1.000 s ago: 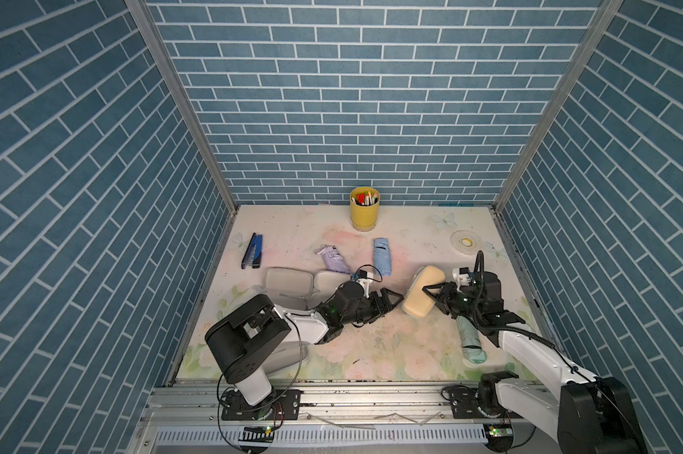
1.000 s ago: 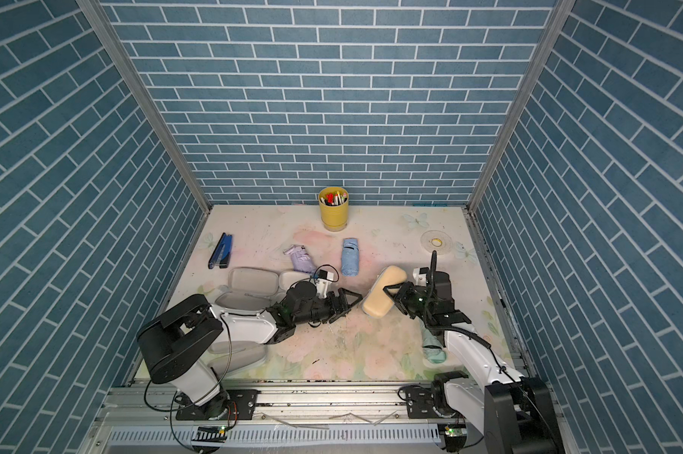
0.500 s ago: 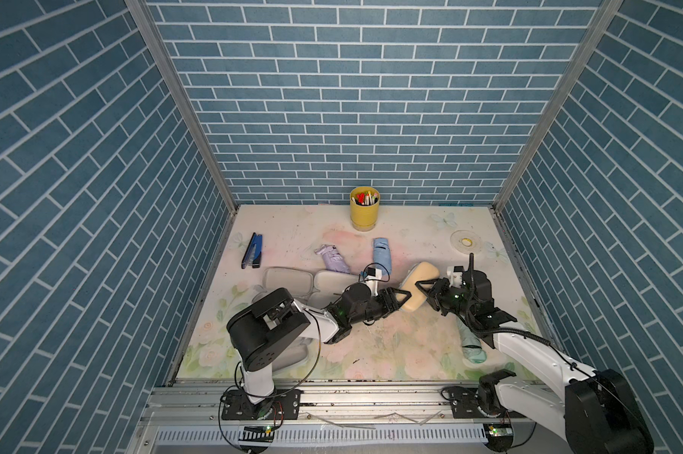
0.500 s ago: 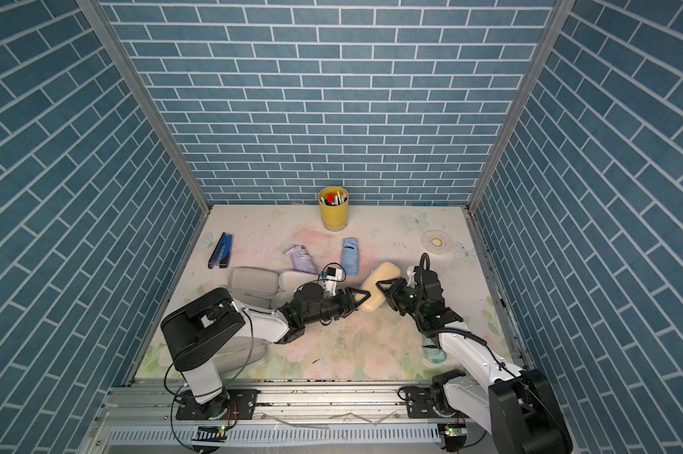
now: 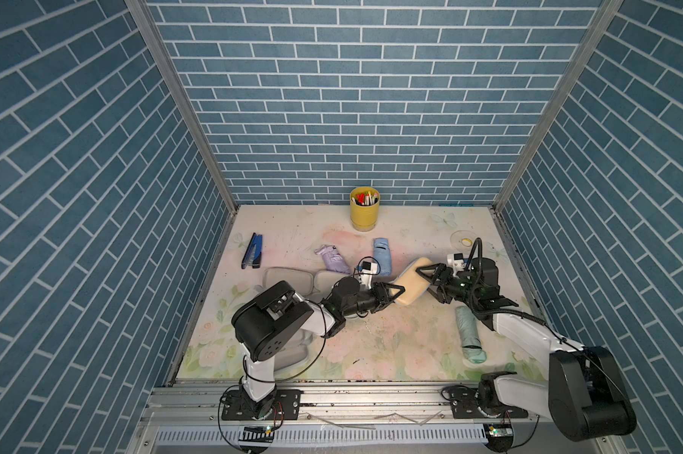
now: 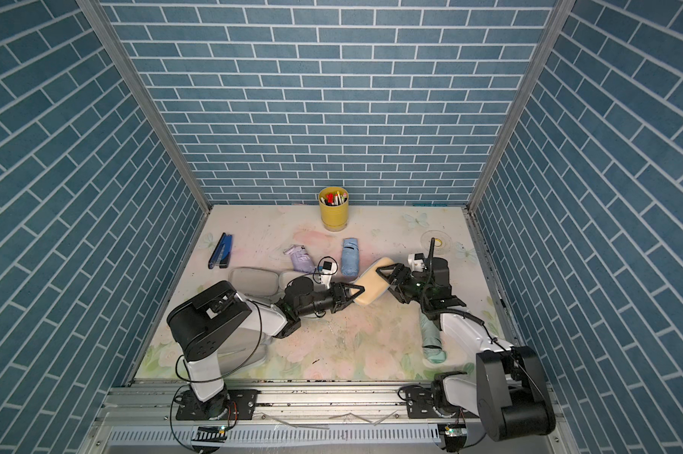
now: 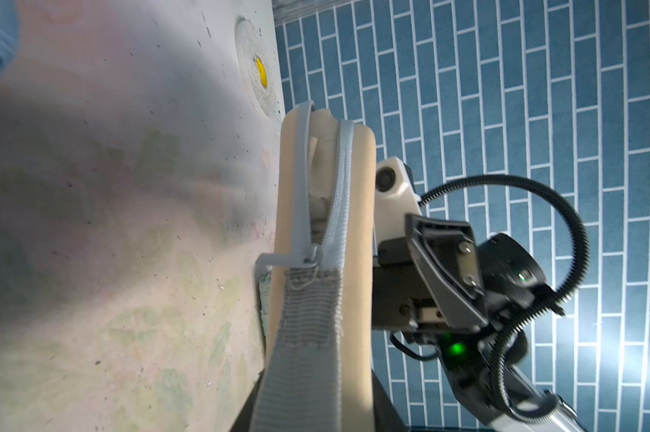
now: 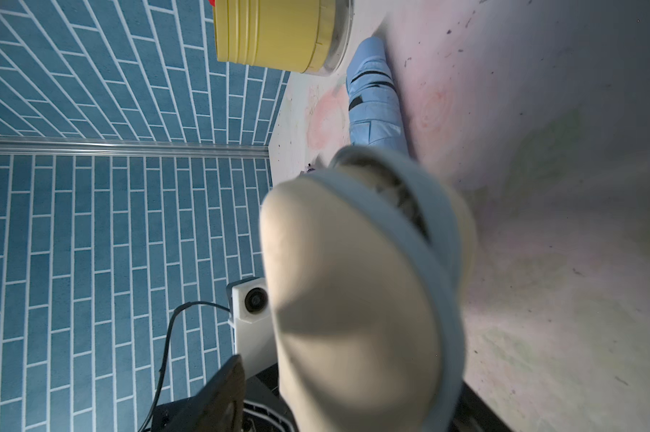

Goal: Put umbrellas into zippered umbrella sleeves
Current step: Pick up the umbrella sleeve at the center of the board.

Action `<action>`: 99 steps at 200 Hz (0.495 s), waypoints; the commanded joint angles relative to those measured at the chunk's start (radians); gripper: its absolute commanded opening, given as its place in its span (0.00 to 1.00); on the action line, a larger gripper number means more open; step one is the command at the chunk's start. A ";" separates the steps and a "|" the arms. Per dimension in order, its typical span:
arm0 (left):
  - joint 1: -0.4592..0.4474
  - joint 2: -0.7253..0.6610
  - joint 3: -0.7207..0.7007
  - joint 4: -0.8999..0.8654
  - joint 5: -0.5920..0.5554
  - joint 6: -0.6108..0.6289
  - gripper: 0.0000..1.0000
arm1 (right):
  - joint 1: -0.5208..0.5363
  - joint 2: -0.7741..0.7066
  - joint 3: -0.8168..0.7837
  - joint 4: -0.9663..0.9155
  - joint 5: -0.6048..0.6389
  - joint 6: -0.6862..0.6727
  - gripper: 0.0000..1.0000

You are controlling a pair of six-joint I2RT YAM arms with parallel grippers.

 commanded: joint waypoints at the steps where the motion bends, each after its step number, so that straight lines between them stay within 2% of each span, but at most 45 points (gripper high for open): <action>1: 0.001 -0.046 0.013 0.098 0.095 0.004 0.27 | -0.006 0.035 0.050 0.012 -0.113 -0.091 0.75; 32: 0.002 -0.040 0.029 0.132 0.135 -0.017 0.29 | -0.004 0.061 0.058 0.171 -0.145 -0.022 0.67; 56: 0.007 -0.042 0.029 0.142 0.135 -0.025 0.33 | 0.001 0.044 0.043 0.236 -0.108 0.019 0.41; 74: 0.015 -0.061 0.029 0.142 0.120 -0.020 0.44 | 0.009 0.022 0.025 0.249 -0.050 0.041 0.30; 99: 0.012 -0.093 -0.009 0.124 0.055 0.006 0.63 | 0.038 0.017 -0.003 0.344 0.033 0.125 0.25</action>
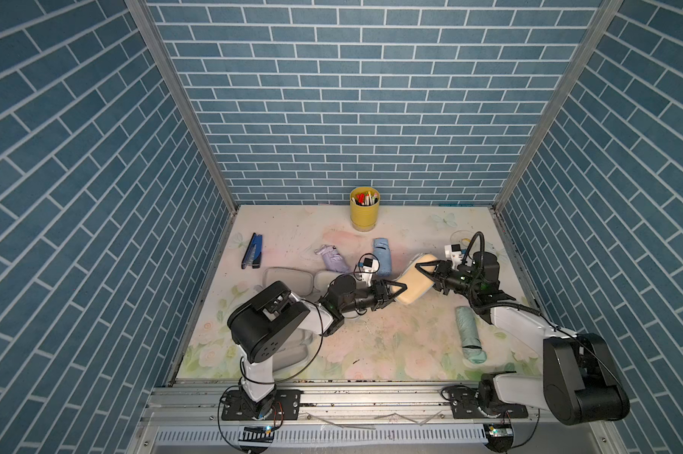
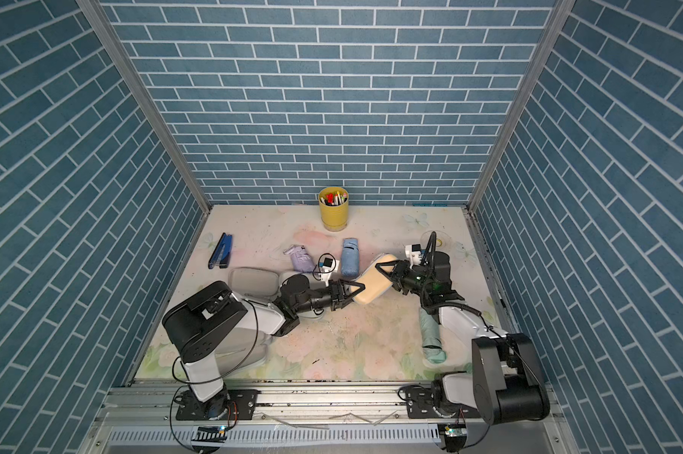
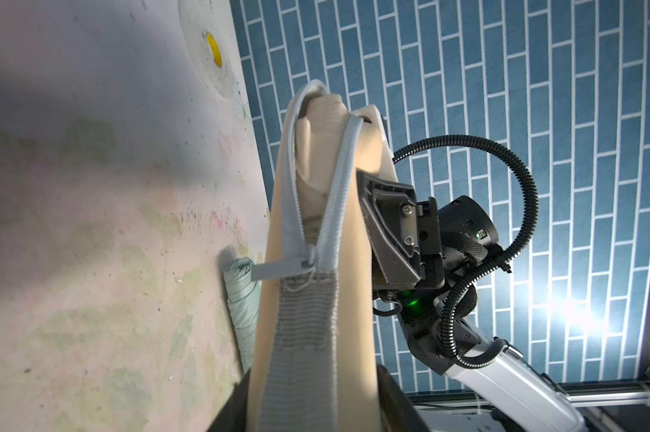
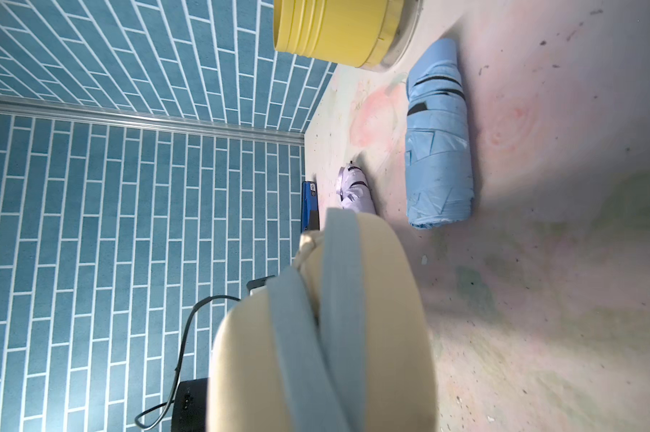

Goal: Put umbrellas into zippered umbrella sleeves
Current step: Pick up the umbrella sleeve at the center of the board.

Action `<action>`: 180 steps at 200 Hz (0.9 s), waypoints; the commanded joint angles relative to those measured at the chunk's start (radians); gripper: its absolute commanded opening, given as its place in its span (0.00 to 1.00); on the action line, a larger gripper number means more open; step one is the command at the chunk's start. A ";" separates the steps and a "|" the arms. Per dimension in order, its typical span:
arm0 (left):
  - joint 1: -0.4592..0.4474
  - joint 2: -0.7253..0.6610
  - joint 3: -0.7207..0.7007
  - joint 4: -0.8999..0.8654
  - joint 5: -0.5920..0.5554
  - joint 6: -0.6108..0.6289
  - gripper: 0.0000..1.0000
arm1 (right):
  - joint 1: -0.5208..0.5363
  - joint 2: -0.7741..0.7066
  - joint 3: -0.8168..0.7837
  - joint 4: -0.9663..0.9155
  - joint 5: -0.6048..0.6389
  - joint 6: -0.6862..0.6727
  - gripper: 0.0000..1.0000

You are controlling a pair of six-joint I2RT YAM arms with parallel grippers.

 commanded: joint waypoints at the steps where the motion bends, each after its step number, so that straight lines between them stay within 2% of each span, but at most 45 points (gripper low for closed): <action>1: -0.006 -0.064 -0.013 0.067 -0.019 0.027 0.64 | 0.027 -0.024 -0.022 0.161 0.096 0.078 0.25; 25: -0.014 -0.052 -0.044 0.066 -0.077 0.037 0.72 | 0.080 -0.012 -0.012 0.208 0.152 0.126 0.23; 66: -0.025 0.015 -0.028 0.114 -0.117 0.028 0.70 | 0.148 0.013 0.007 0.266 0.190 0.195 0.21; 96: -0.001 0.009 -0.037 0.111 -0.144 0.034 0.57 | 0.157 0.008 0.003 0.254 0.180 0.195 0.22; 113: 0.023 -0.009 -0.045 0.092 -0.144 0.056 0.44 | 0.156 0.006 -0.004 0.251 0.167 0.190 0.24; 121: 0.036 -0.020 -0.048 0.080 -0.137 0.073 0.36 | 0.156 0.004 -0.003 0.241 0.158 0.176 0.27; 131: 0.052 -0.038 -0.047 0.048 -0.113 0.105 0.28 | 0.151 0.004 0.009 0.216 0.133 0.153 0.37; 140: 0.069 -0.061 -0.044 -0.007 -0.084 0.159 0.22 | 0.139 0.002 0.026 0.180 0.100 0.121 0.52; 148: 0.085 -0.092 -0.045 -0.069 -0.060 0.224 0.17 | 0.119 -0.010 0.044 0.113 0.074 0.082 0.59; 158: 0.107 -0.145 -0.042 -0.188 -0.032 0.352 0.15 | 0.076 -0.040 0.071 -0.016 0.053 0.002 0.63; 170: 0.132 -0.227 -0.033 -0.367 -0.019 0.527 0.13 | 0.030 -0.085 0.139 -0.278 0.058 -0.153 0.65; 180: 0.138 -0.308 0.004 -0.611 -0.048 0.729 0.13 | 0.008 -0.117 0.215 -0.506 0.103 -0.302 0.65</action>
